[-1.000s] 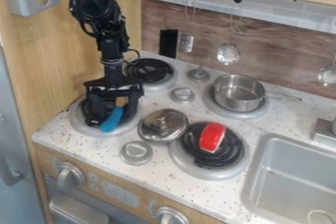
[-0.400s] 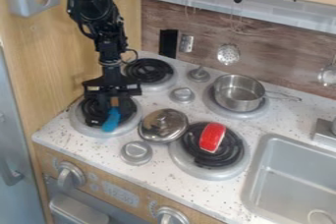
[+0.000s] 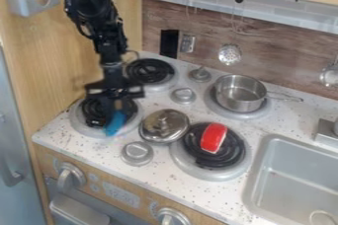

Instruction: Moving the blue object from top of the burner to the left side of the pot.

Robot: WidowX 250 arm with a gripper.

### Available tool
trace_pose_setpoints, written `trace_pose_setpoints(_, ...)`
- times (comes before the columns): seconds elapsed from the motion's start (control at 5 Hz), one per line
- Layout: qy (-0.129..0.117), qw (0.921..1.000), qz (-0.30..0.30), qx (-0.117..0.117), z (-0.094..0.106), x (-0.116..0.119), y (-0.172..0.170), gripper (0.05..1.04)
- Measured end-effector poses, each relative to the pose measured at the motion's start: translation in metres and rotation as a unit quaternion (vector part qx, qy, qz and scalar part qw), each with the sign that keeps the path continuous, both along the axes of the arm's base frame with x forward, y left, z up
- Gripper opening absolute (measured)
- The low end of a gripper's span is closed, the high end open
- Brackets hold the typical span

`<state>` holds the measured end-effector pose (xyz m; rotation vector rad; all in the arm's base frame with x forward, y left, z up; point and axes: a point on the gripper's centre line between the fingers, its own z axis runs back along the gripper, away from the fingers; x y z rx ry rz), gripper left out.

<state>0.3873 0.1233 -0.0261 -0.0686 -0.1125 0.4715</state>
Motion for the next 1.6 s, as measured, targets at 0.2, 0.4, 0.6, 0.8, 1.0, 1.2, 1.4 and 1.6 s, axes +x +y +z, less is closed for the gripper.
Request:
trace_pose_setpoints(0.2,-0.032,0.9986,-0.038,0.016,0.021,0.022,0.006,0.262)
trace_pose_setpoints(0.4,-0.066,0.9924,-0.092,0.048,0.045,0.052,0.013,0.262)
trace_pose_setpoints(0.6,-0.058,0.9912,-0.108,0.051,0.035,0.068,0.019,0.262)
trace_pose_setpoints(0.8,-0.064,0.9903,-0.112,0.052,0.032,0.082,0.02,0.262)
trace_pose_setpoints(1.0,-0.065,0.9896,-0.119,0.048,0.019,0.093,0.017,0.262)
trace_pose_setpoints(1.2,-0.068,0.9899,-0.12,0.034,0.009,0.103,0.014,0.262)
trace_pose_setpoints(1.4,-0.061,0.9903,-0.122,0.024,0.001,0.115,0.009,0.262)
trace_pose_setpoints(1.6,-0.062,0.9891,-0.132,0.021,-0.004,0.127,-0.004,0.262)
